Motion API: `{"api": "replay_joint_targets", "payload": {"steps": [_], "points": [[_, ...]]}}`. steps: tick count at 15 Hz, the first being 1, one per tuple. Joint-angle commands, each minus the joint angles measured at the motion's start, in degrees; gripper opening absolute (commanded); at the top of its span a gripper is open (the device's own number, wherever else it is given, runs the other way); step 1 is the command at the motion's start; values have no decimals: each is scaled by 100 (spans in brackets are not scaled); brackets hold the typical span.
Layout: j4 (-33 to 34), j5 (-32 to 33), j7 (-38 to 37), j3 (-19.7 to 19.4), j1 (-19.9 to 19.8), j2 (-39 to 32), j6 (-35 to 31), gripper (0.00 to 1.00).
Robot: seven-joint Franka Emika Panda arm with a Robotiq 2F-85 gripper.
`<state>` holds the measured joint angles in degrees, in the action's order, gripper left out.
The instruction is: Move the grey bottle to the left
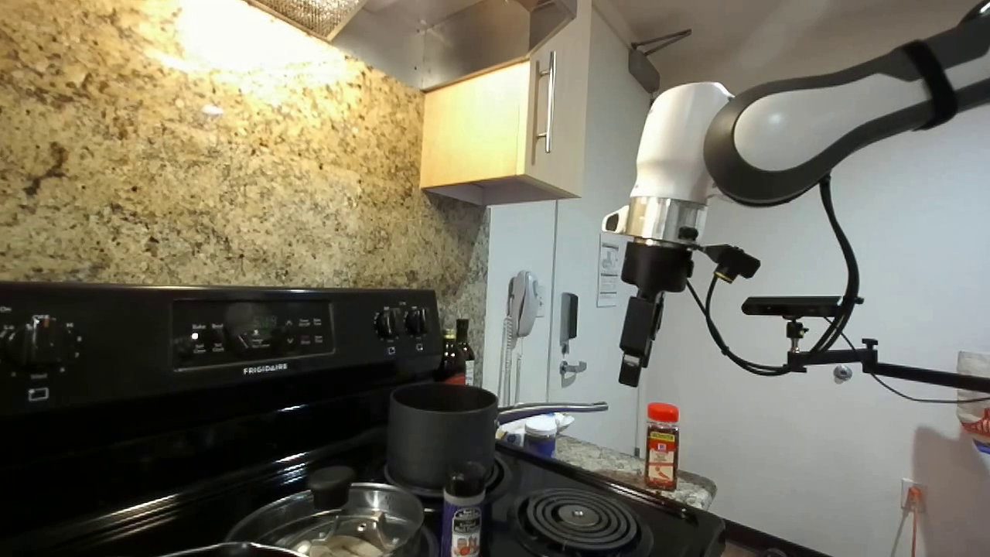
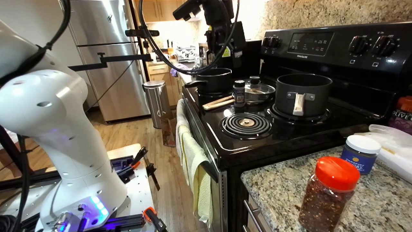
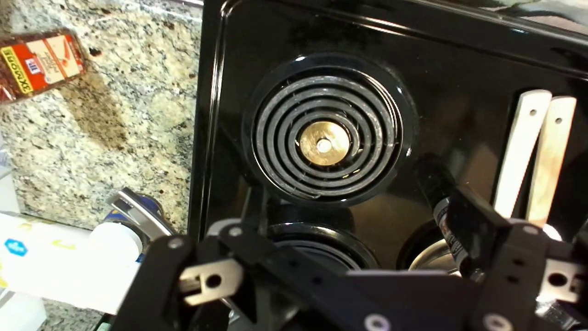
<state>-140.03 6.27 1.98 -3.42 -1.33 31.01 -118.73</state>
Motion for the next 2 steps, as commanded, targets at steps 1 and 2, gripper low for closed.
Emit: {"api": "replay_joint_targets", "payload": {"steps": [1, 2], "points": [[7, -30, 20, 44, -49, 5, 16, 100], [7, -31, 19, 44, -49, 5, 16, 100]]}}
